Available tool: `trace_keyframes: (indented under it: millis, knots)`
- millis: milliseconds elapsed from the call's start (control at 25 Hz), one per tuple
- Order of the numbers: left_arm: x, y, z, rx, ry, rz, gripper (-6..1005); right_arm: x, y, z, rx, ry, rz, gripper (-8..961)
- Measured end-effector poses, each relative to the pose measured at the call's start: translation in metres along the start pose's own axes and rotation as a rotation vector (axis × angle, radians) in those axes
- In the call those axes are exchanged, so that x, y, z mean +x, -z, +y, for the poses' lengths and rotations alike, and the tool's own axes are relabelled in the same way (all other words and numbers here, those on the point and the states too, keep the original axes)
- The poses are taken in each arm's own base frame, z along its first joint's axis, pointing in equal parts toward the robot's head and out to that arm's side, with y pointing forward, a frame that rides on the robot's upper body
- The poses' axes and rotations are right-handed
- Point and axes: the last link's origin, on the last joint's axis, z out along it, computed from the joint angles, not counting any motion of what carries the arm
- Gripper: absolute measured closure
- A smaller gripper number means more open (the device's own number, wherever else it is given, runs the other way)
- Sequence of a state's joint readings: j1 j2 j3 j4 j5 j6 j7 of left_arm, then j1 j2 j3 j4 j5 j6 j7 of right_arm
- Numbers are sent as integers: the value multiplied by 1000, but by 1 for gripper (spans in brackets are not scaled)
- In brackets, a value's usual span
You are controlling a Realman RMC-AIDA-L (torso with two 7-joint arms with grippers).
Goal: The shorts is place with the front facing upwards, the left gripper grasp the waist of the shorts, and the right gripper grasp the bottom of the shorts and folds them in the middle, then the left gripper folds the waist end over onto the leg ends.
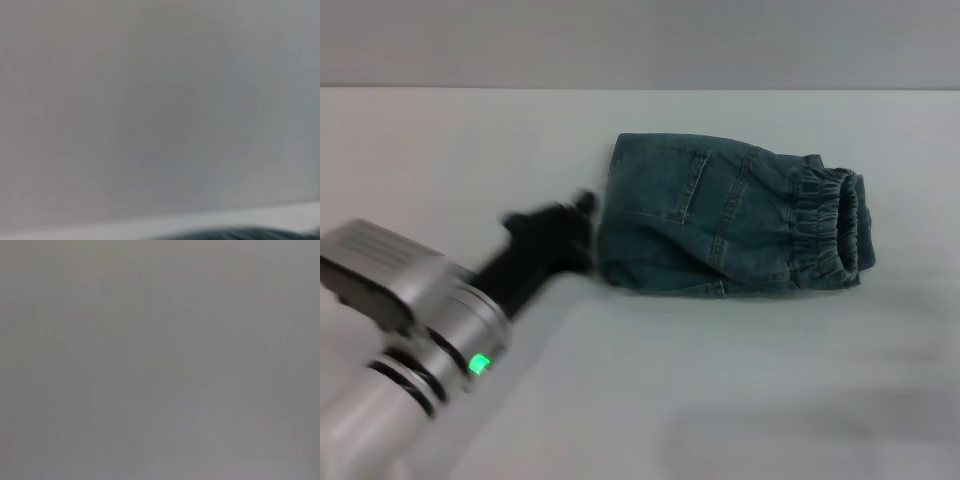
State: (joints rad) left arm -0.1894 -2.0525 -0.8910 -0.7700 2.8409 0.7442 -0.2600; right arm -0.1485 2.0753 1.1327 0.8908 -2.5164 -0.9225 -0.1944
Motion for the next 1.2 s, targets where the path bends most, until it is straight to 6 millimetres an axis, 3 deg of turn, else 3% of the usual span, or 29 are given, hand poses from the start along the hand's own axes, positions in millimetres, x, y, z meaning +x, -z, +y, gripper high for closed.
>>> trace_keyframes:
  millis: [240,400,440,520,600,1000,1200]
  knots:
    - [12,16,-63,239,-19,64,863,2,-3,-9,18,26,-5,835]
    - [14,29,-80,300,-28,103,790,4,-1,-19,57,34,-31,814]
    - [14,42,-86,317,-62,154,772,3,1,-19,60,38,-56,809]
    - [13,46,-85,315,-86,177,736,3,4,-19,59,46,-89,799]
    - [13,48,-84,314,-95,187,699,4,4,-18,53,50,-99,723]
    - [3,47,-74,264,-115,145,227,13,1,-14,53,41,-87,348]
    - [3,47,-73,263,-113,147,197,13,0,-10,39,39,-89,231]
